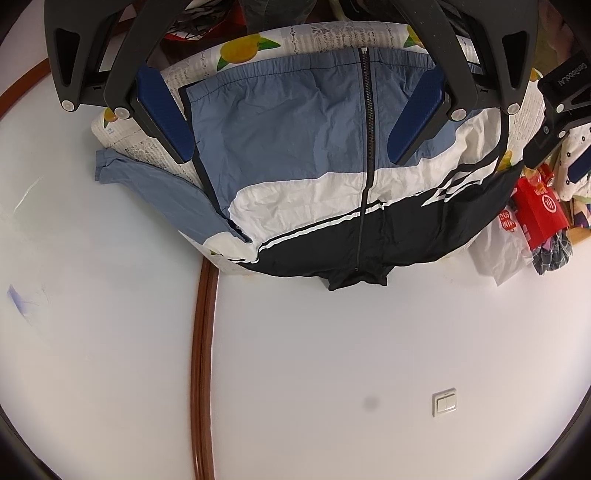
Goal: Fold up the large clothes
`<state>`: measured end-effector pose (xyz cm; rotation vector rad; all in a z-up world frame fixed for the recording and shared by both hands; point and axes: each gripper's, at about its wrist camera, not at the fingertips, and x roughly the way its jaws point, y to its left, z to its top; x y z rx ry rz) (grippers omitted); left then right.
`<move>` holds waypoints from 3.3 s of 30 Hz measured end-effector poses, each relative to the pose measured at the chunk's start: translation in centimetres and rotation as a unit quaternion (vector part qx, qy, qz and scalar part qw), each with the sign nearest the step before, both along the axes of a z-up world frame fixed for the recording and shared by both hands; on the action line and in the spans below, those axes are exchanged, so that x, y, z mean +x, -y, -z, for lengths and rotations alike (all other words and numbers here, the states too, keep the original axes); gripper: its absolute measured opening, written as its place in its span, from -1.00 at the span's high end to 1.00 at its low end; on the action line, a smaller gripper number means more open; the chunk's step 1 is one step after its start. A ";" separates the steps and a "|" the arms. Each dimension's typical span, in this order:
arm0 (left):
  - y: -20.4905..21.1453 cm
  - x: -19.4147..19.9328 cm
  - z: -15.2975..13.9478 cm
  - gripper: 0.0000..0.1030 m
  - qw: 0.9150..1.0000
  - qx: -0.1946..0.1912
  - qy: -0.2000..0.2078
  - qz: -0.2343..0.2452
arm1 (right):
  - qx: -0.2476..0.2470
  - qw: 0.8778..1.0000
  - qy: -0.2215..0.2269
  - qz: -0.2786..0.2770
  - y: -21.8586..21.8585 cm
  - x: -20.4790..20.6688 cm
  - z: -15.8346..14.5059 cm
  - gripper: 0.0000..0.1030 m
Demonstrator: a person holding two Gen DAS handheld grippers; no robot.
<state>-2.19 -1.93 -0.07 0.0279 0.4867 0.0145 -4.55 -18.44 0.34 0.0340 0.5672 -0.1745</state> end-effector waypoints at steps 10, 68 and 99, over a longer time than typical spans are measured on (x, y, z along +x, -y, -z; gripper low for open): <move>-1.3 0.1 -0.2 -1.00 0.999 -0.034 0.000 0.002 | -0.004 1.000 0.003 -0.006 -0.7 0.0 0.1 -1.00; -4.0 0.9 -1.0 -1.00 0.998 -0.069 -0.010 -0.006 | -0.015 1.000 -0.005 -0.011 -2.6 2.0 0.5 -1.00; -5.1 2.2 -1.1 -1.00 0.996 -0.082 -0.016 -0.013 | 0.005 1.000 -0.003 -0.028 -2.6 2.5 0.7 -1.00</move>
